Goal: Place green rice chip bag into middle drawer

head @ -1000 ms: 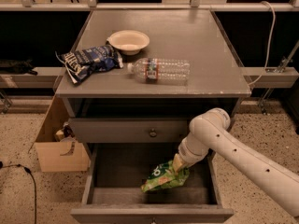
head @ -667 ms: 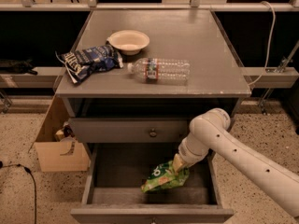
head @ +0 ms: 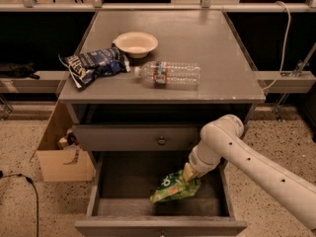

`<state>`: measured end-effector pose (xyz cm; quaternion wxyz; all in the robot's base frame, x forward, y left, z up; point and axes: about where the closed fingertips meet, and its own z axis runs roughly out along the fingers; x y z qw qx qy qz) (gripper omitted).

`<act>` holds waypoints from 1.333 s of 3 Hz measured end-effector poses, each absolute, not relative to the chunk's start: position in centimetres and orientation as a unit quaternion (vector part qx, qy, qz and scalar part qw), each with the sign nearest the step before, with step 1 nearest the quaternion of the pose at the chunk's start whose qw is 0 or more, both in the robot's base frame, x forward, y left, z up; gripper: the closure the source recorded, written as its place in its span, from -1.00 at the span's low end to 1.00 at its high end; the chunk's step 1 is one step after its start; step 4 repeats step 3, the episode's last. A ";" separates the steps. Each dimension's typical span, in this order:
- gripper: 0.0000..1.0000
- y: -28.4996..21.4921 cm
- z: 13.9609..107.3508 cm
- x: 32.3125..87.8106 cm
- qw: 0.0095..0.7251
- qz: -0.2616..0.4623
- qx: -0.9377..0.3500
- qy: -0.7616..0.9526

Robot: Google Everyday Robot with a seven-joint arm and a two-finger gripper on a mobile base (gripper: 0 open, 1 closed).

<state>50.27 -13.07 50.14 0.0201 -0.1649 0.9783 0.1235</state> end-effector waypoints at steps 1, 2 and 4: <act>-0.54 -13.1 50.1 50.3 0.020 0.124 -0.165 0.978; -1.00 -13.1 50.1 50.3 0.020 0.124 -0.165 0.978; -1.00 -13.1 50.1 50.3 0.020 0.124 -0.165 0.978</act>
Offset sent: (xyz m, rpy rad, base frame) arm 0.0000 0.0000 0.0000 0.0000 0.0000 0.0000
